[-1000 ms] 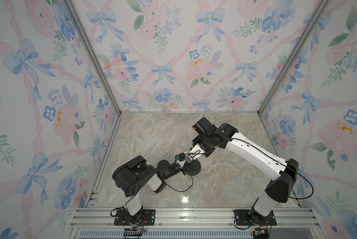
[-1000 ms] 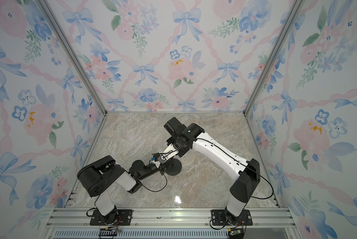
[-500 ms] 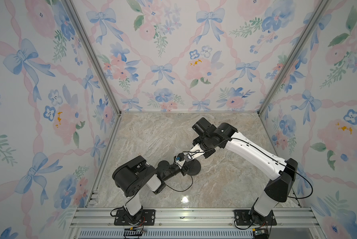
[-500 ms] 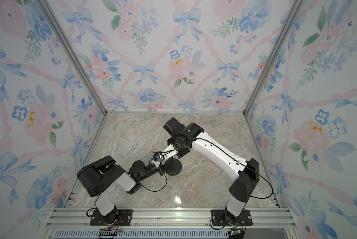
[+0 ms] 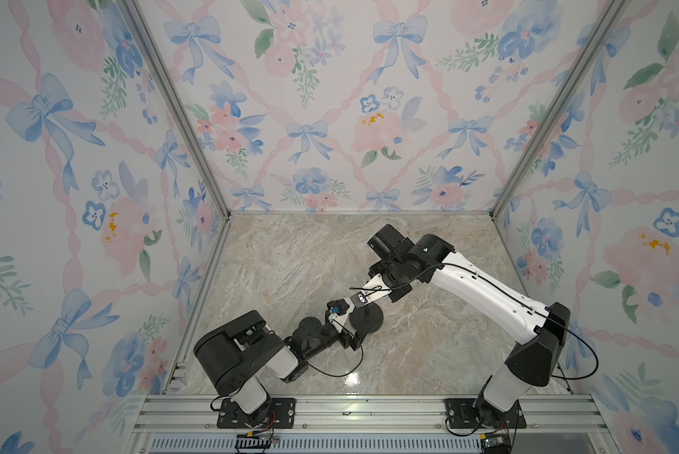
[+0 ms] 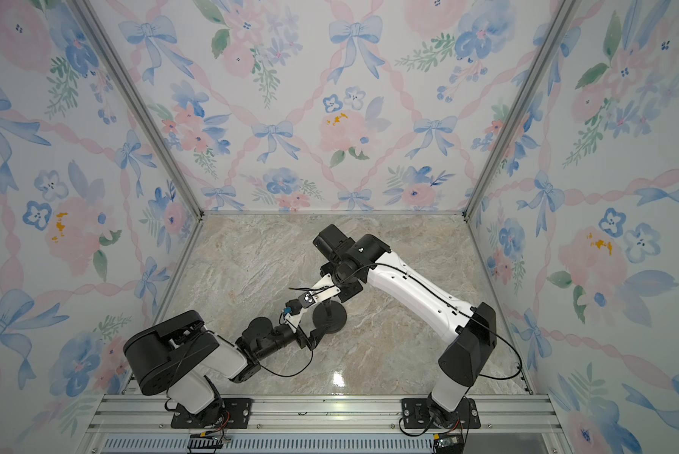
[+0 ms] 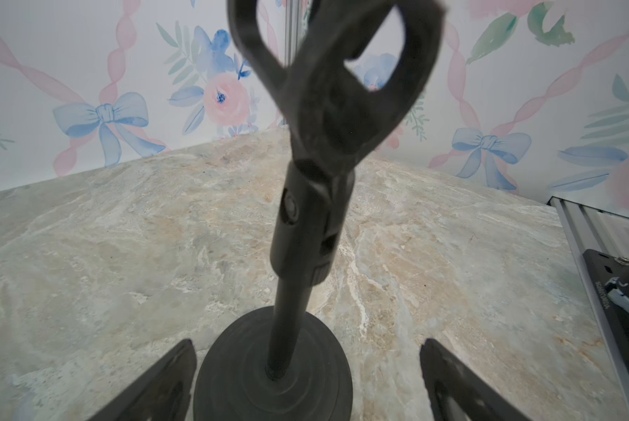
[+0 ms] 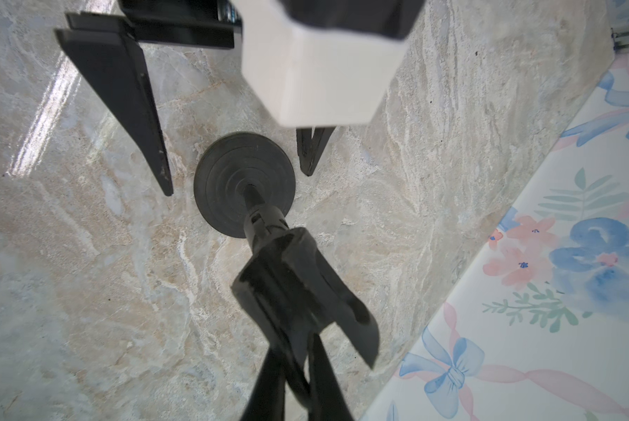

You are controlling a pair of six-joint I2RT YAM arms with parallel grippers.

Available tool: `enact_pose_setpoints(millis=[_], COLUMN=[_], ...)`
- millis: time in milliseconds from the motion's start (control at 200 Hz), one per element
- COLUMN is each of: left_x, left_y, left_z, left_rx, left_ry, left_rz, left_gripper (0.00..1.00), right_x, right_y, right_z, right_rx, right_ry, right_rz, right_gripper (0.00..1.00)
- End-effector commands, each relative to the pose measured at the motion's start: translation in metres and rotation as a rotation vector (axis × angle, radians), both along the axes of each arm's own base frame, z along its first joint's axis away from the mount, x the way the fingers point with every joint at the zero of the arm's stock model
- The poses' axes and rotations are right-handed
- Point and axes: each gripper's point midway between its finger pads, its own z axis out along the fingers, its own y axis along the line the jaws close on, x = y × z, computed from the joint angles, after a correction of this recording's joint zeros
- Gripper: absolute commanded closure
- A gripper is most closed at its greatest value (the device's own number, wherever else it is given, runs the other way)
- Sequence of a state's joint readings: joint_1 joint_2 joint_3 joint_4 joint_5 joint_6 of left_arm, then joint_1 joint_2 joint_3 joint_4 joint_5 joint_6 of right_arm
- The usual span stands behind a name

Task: Assemble a microphone stand
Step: Screw the microphone stand pole into the microphone stand base.

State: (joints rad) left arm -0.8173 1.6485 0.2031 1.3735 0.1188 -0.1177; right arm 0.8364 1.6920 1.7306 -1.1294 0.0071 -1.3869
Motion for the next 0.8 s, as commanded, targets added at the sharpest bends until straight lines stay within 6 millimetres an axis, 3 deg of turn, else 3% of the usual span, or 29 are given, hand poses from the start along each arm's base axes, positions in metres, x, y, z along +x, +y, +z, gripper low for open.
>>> enact_pose_setpoints(millis=[0, 205, 405, 570, 600, 795], left_x=[0.006, 0.016, 0.013, 0.018, 0.017, 0.0], left_y=[-0.002, 0.005, 0.0, 0.006, 0.005, -0.012], left_z=[-0.027, -0.06, -0.081, -0.082, -0.082, -0.076], left_rx=[0.062, 0.245, 0.321, 0.335, 0.335, 0.312], left_ry=[0.085, 0.069, 0.081, 0.076, 0.075, 0.06], left_rz=[0.025, 0.119, 0.108, 0.149, 0.145, -0.003], left_gripper=[0.02, 0.03, 0.08, 0.12, 0.13, 0.1], right_x=[-0.006, -0.007, -0.009, -0.007, -0.008, -0.01], right_y=[-0.008, -0.009, -0.014, -0.015, -0.016, -0.017], right_z=[-0.01, -0.009, -0.01, -0.014, -0.005, -0.011], right_rx=[0.006, 0.037, 0.023, 0.039, 0.068, 0.098], right_ry=[0.06, 0.072, 0.09, 0.105, 0.09, 0.113], right_rz=[-0.04, -0.117, -0.194, -0.245, -0.253, -0.259], right_gripper=[0.87, 0.87, 0.9, 0.9, 0.9, 0.9])
